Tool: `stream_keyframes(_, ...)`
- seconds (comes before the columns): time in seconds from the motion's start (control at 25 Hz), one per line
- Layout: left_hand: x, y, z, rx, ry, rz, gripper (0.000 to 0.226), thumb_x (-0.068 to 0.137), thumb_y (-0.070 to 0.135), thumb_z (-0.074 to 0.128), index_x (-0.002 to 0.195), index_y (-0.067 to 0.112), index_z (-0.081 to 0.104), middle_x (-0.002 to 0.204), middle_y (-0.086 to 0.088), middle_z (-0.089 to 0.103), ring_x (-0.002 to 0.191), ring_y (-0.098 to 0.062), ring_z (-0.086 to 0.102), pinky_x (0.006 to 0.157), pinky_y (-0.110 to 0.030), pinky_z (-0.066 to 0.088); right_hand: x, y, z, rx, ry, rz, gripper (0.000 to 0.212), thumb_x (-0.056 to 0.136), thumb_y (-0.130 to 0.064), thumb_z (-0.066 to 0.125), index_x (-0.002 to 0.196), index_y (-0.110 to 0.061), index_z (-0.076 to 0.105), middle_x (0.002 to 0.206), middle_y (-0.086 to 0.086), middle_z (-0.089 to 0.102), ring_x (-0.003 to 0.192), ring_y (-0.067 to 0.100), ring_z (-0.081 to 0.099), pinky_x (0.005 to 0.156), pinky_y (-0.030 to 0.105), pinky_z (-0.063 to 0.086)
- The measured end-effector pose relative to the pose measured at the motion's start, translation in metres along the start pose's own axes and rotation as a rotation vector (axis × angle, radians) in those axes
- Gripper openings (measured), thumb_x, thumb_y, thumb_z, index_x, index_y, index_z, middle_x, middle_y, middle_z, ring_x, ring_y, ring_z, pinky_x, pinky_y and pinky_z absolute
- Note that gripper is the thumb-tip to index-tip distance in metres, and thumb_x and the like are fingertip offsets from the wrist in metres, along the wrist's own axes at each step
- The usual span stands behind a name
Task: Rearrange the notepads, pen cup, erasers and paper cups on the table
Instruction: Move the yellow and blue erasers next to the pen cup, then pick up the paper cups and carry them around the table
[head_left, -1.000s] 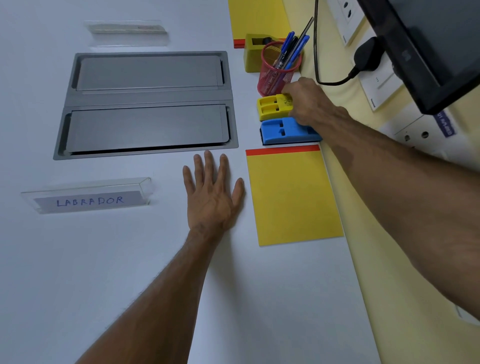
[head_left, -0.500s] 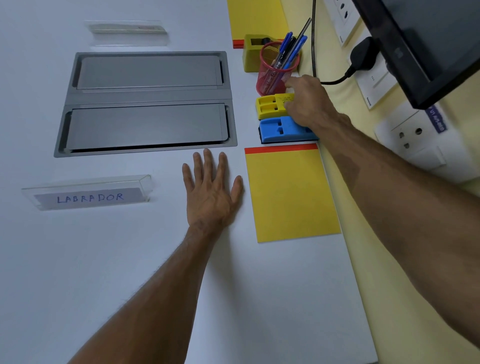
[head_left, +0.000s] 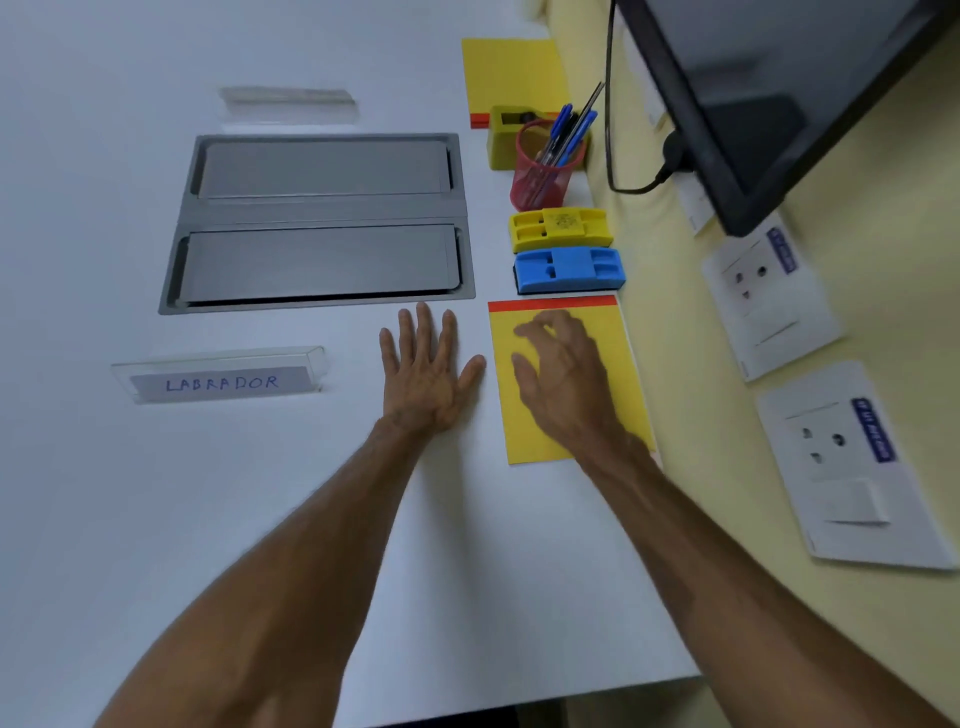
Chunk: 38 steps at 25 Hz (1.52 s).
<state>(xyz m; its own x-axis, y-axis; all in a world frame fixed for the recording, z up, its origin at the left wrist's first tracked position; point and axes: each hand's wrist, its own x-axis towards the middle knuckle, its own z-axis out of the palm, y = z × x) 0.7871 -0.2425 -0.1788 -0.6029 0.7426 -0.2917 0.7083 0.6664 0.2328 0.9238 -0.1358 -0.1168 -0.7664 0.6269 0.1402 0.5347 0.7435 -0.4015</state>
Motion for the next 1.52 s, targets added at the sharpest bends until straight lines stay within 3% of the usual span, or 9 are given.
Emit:
stream_keyframes(0.24,-0.068,0.0,-0.052,-0.121,-0.022,0.043,0.08,0.094,0.07,0.01,0.159,0.026,-0.005,0.165,-0.005,-0.017,0.152,-0.024,-0.019,0.122,-0.052,-0.009,-0.05,-0.02,-0.03,0.0,-0.131,0.007,0.035,0.093,-0.023,0.064,0.124,-0.008,0.064,0.131,0.014,0.056,0.12,0.031,0.053,0.095,0.042,0.045)
stream_keyframes(0.52,-0.18,-0.015,-0.137,-0.131,0.043,0.096,0.073,0.101,0.058,0.027,0.159,0.024,0.0,0.167,-0.007,-0.011,0.154,-0.027,0.0,0.125,-0.047,0.009,-0.08,-0.064,-0.072,0.047,-0.245,-0.024,0.042,0.097,-0.03,0.059,0.135,-0.013,0.056,0.144,0.009,0.046,0.129,0.026,0.046,0.102,0.039,0.04)
stream_keyframes(0.84,-0.31,-0.045,-0.211,-0.206,0.202,-0.123,0.071,0.1,0.058,0.03,0.159,0.025,0.01,0.167,-0.005,0.005,0.154,-0.024,0.006,0.124,-0.043,0.012,-0.126,-0.154,-0.113,0.118,-0.278,-0.204,0.048,0.1,-0.039,0.051,0.143,-0.021,0.048,0.156,0.002,0.034,0.144,0.019,0.029,0.113,0.035,0.027)
stream_keyframes(1.08,-0.409,-0.089,-0.229,-0.24,0.388,-0.383,0.067,0.099,0.061,0.03,0.156,0.028,0.022,0.165,-0.001,0.017,0.153,-0.018,0.007,0.122,-0.05,-0.006,-0.163,-0.248,-0.147,0.171,-0.33,-0.406,0.051,0.1,-0.043,0.048,0.147,-0.022,0.043,0.158,0.002,0.029,0.146,0.018,0.024,0.114,0.033,0.022)
stream_keyframes(1.32,-0.539,-0.151,-0.237,-0.314,0.581,-0.49,0.063,0.099,0.057,0.039,0.154,0.026,0.031,0.163,-0.001,0.022,0.152,-0.019,0.012,0.124,-0.049,0.001,-0.234,-0.363,-0.165,0.244,-0.352,-0.566,0.05,0.099,-0.048,0.048,0.145,-0.028,0.045,0.157,-0.003,0.032,0.144,0.013,0.023,0.114,0.033,0.021)
stream_keyframes(1.52,-0.633,-0.213,-0.227,-0.325,0.639,-0.552,0.062,0.099,0.054,0.043,0.152,0.022,0.034,0.161,-0.004,0.027,0.15,-0.019,0.017,0.122,-0.051,0.009,-0.291,-0.453,-0.155,0.298,-0.389,-0.661,0.05,0.098,-0.05,0.049,0.144,-0.031,0.045,0.155,-0.006,0.032,0.142,0.009,0.023,0.114,0.031,0.022)
